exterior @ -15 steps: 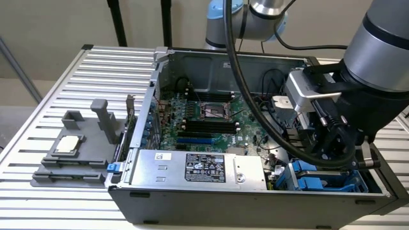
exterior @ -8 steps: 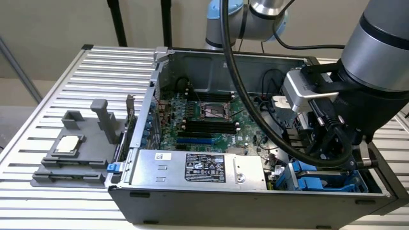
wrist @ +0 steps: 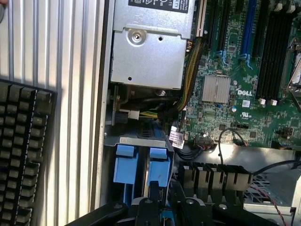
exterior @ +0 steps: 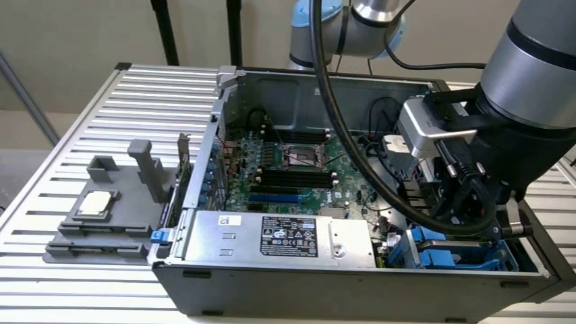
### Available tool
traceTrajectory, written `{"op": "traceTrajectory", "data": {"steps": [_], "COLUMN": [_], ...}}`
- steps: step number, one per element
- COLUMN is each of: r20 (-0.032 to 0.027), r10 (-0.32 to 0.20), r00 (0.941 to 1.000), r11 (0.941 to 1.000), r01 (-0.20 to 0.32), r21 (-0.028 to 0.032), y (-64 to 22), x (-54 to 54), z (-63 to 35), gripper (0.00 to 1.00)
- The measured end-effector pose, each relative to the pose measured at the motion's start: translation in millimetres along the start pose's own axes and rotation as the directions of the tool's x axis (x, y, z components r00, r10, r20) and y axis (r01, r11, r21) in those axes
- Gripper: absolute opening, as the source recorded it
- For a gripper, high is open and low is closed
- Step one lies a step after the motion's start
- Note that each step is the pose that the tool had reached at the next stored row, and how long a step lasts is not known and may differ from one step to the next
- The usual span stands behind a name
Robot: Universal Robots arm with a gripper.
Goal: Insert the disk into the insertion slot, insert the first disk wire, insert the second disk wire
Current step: 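Insert the second disk wire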
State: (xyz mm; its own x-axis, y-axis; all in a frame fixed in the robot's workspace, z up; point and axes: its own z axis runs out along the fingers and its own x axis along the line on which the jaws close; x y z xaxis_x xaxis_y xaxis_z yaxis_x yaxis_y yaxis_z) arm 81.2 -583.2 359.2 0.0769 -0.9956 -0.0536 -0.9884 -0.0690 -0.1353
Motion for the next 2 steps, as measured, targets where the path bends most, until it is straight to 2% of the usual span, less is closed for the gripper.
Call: {"op": "traceTrajectory", "data": {"steps": [2], "r20": [0.0001], "r10": [0.000], "r00": [1.0000], "r11": [1.0000], "r01": [0.000], "r21": [0.0000], "y": [0.0], "x": [0.0], "z": [0.0], "gripper": [0.25]}}
